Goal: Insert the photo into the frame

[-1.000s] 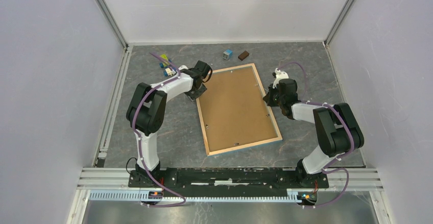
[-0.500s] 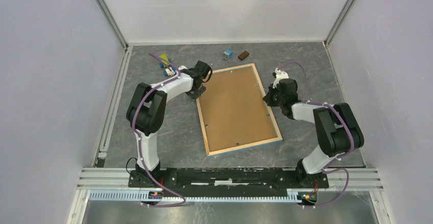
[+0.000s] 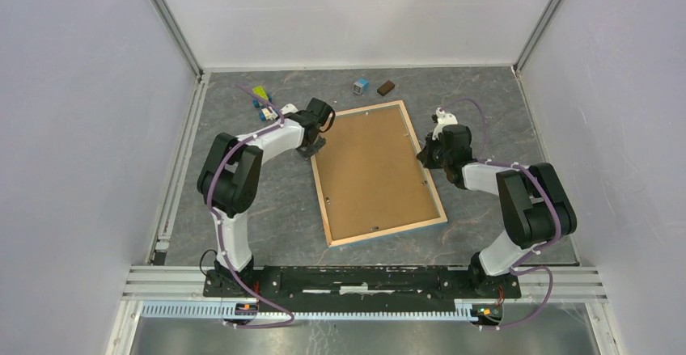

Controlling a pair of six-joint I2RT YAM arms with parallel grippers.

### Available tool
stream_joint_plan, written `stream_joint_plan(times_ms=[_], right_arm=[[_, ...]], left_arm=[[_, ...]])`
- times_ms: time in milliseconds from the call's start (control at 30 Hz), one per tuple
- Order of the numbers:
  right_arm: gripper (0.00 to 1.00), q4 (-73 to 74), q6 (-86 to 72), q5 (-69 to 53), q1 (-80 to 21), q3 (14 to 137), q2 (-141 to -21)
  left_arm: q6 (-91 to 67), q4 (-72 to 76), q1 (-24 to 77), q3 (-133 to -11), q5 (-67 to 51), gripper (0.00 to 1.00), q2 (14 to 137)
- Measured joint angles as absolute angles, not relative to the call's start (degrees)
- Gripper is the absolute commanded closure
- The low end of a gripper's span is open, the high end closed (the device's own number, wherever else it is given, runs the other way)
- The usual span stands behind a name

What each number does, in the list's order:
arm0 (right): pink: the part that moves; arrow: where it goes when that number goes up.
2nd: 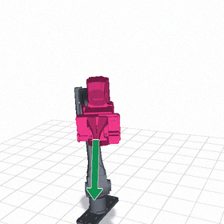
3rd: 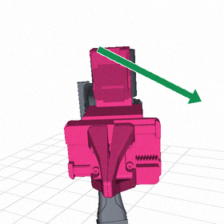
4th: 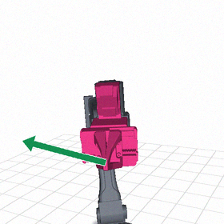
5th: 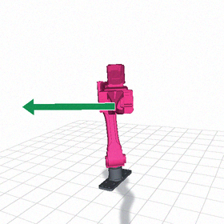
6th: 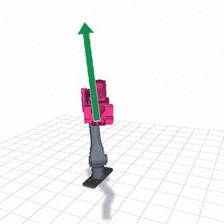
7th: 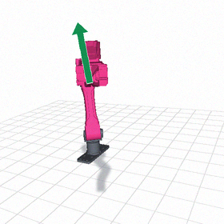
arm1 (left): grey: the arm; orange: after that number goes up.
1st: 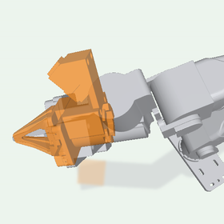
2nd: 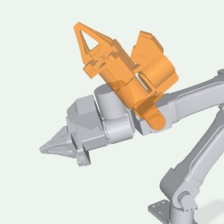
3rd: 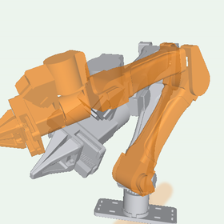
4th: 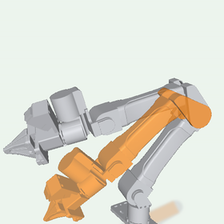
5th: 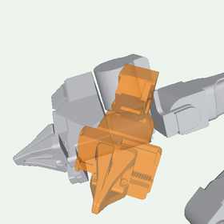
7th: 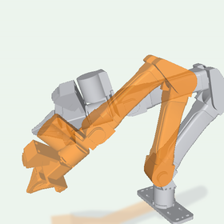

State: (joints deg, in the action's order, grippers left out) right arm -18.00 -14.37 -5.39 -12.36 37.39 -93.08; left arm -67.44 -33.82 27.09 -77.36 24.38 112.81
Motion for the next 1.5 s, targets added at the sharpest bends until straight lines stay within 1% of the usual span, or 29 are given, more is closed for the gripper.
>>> stream_joint_plan(times_ms=[33,67,100,167,200,367,467,633,733,867,1033,1100,1167,1367,1500], right_arm=[[1.0,-18.0,-14.39,-5.39,-12.36,37.39,-93.08],[1.0,-18.02,-14.46,-5.41,-12.36,37.39,-93.1],[1.0,-18.02,-14.59,-5.41,-12.36,37.39,-93.1],[1.0,-18.04,-14.81,-5.41,-12.29,37.39,-93.12],[1.0,-18.06,-14.98,-5.43,-12.27,37.39,-93.12],[1.0,-18.55,-15.59,-5.21,-12.03,37.36,-93.27],[1.0,-19.14,-16.16,-4.91,-12.03,36.93,-93.12],[1.0,-19.92,-17.52,-3.46,-12.05,35.7,-92.23],[1.0,-19.86,-18.46,-1.85,-11.99,34.85,-91.35],[1.0,-19.81,-19.27,-0.4,-11.97,34.33,-90.8],[1.0,-19.84,-19.35,-0.32,-11.97,34.3,-90.8],[1.0,-19.84,-19.35,-0.36,-11.97,34.3,-90.8],[1.0,-19.84,-19.35,-0.4,-11.94,34.3,-90.8],[1.0,-19.84,-19.33,-0.43,-11.94,34.3,-90.8],[1.0,-19.84,-19.33,-0.43,-11.92,34.3,-90.85]], left_arm=[[-66.67,-32.67,27.09,-76.55,24.32,0.75,112.38],[-66.04,-31.99,27.09,-76.05,24.27,0.54,112.09],[-65.14,-31.14,27.07,-75.57,24.12,0.28,111.81],[-62.43,-30.24,26.96,-75.22,23.57,0.16,111.59],[-61.12,-29.71,26.89,-75.16,23.11,0.14,111.59],[-56.31,-28.18,26.74,-74.08,21.82,0.1,110.48],[-54.15,-27.99,26.94,-71.02,21.39,0.08,107.04],[-51.83,-26.98,28.77,-62.0,19.42,0.06,95.24],[-50.83,-26.02,30.81,-56.42,16.82,0.06,88.51],[-49.52,-25.5,33.06,-52.1,12.8,0.13,85.49],[-48.01,-25.41,35.7,-51.05,10.94,0.31,86.02],[-47.79,-25.08,36.73,-51.07,10.72,0.35,86.85],[-47.66,-25.08,37.52,-51.07,10.63,0.38,88.03],[-48.47,-26.83,38.39,-51.94,11.88,0.38,91.05],[-49.93,-27.9,38.37,-53.1,11.88,0.46,93.12]])
